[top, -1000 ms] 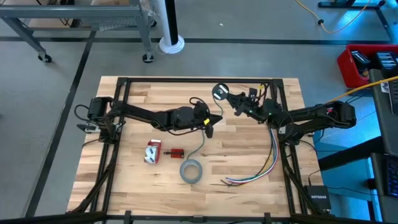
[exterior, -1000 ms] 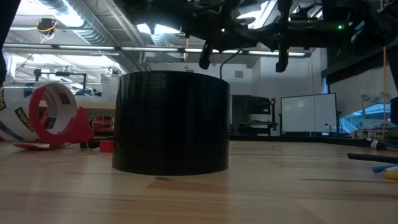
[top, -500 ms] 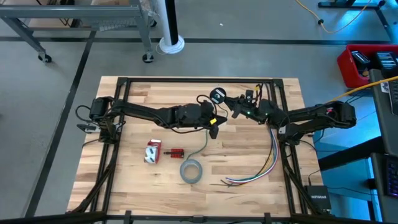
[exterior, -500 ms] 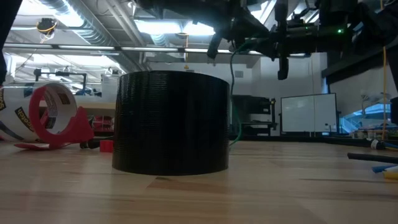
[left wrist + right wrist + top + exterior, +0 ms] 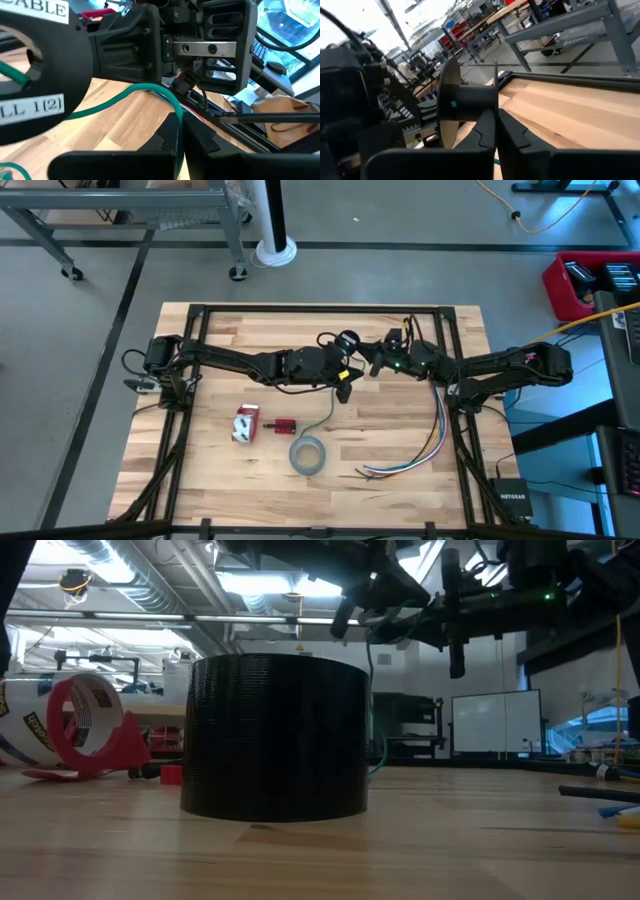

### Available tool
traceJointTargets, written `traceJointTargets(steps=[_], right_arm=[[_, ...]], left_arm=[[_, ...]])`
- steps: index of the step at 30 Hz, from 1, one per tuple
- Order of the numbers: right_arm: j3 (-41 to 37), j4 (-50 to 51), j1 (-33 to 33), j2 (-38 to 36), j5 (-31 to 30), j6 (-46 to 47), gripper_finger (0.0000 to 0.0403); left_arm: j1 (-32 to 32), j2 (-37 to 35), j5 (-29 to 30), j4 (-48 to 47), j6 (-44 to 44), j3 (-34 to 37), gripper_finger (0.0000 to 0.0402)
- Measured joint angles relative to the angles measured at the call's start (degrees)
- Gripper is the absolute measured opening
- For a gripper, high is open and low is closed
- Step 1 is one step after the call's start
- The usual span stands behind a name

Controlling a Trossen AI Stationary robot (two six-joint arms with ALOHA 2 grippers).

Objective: Coil cords
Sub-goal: Coil the green wire onto the spool

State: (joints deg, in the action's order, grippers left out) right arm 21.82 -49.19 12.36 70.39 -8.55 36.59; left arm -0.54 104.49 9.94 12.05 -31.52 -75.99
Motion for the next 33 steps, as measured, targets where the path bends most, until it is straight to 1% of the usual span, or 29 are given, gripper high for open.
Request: traceJointTargets(steps=[6,10,14,24,29,33], right_arm=[[0.0,1.1,0.0,0.0,1.7,-2.5,0.0001],[0.0,3.5,0.0,0.0,1.7,-3.1,0.0001],[0.0,4.9,0.0,0.0,1.8,-3.9,0.0001],[0.0,5.8,0.0,0.0,6.0,-4.0,0.0001],[0.0,8.1,0.0,0.0,6.2,-4.0,0.0001],[0.0,8.6,0.0,0.0,6.7,-4.0,0.0001]], left_arm=[[0.0,-0.2,-2.5,0.0,-0.3,0.0,0.0001],[0.0,-1.3,-2.5,-0.6,-0.1,0.0,0.0001],[-0.2,-3.0,-2.5,-3.6,0.1,0.0,0.0001],[-2.0,-4.0,-2.5,-7.4,0.4,0.0,0.0001],[-2.7,-4.4,-2.5,-7.5,0.9,0.0,0.0001],[-3.5,-6.5,-2.3,-10.8,1.9,0.0,0.0001]])
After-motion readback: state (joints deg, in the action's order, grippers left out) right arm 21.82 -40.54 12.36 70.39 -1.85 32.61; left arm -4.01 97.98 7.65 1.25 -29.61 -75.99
